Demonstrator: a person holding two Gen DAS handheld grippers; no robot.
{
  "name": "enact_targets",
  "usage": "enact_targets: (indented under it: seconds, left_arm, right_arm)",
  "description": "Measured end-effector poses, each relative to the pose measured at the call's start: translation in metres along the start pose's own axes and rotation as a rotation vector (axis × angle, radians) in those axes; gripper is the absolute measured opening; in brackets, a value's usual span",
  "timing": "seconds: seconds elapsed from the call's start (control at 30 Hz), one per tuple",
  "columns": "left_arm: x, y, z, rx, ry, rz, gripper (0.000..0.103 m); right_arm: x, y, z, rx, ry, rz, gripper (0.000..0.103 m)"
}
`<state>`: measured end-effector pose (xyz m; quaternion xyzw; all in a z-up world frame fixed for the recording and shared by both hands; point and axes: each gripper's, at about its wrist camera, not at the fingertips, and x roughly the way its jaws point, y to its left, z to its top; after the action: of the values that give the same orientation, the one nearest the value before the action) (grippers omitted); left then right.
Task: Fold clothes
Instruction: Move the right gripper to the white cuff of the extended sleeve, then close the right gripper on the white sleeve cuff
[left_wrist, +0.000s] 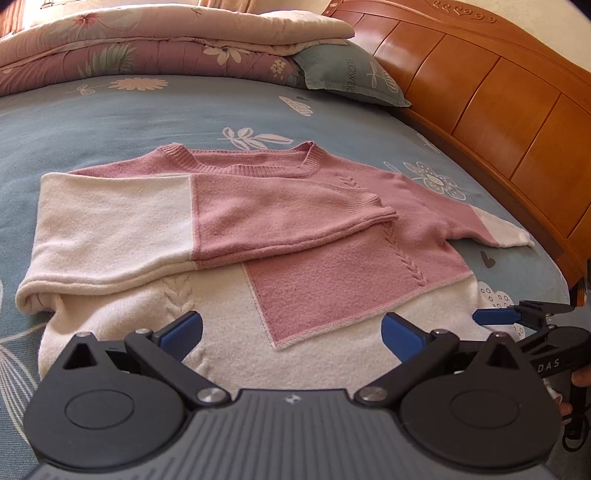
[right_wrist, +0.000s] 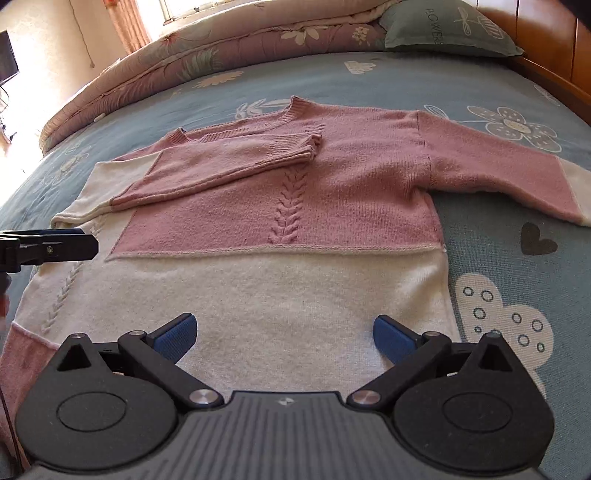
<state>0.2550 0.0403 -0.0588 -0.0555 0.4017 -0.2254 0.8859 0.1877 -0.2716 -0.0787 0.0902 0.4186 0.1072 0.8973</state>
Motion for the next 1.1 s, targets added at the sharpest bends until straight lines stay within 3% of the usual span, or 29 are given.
enact_targets:
  seconds: [0.13,0.33,0.53,0.6,0.7,0.8,0.93,1.0,1.1]
  left_arm:
    - [0.009,0.000,-0.003,0.004,0.018,0.015,0.102]
    - [0.014,-0.006,-0.006,0.056,0.015,0.041,0.102]
    - [0.015,-0.004,-0.005,0.052,0.010,0.039,0.102]
    - [0.015,-0.001,-0.005,0.045,0.004,0.032,0.102]
    - [0.014,0.001,-0.005,0.035,-0.003,0.020,0.102]
    - [0.013,0.002,-0.005,0.025,-0.008,0.015,0.102]
    - [0.013,0.001,-0.007,0.029,-0.015,0.019,0.102]
    - [0.013,0.001,-0.008,0.032,-0.021,0.023,0.102]
    - [0.013,0.001,-0.008,0.029,-0.033,0.027,0.102]
  right_arm:
    - [-0.019,-0.039,0.000,0.204,-0.071,0.076,0.103]
    - [-0.041,-0.113,0.031,0.422,-0.240,0.054,0.103]
    - [-0.025,-0.193,0.067,0.632,-0.437,0.017,0.103]
    - [-0.017,-0.212,0.063,0.706,-0.491,0.014,0.103]
    - [-0.013,-0.229,0.048,0.777,-0.539,-0.090,0.103]
    - [-0.029,-0.236,0.038,0.850,-0.617,-0.141,0.103]
    - [-0.054,-0.245,0.038,0.851,-0.694,-0.207,0.103]
    - [-0.057,-0.259,0.032,0.918,-0.682,-0.199,0.103]
    - [-0.055,-0.286,0.016,1.073,-0.702,-0.106,0.103]
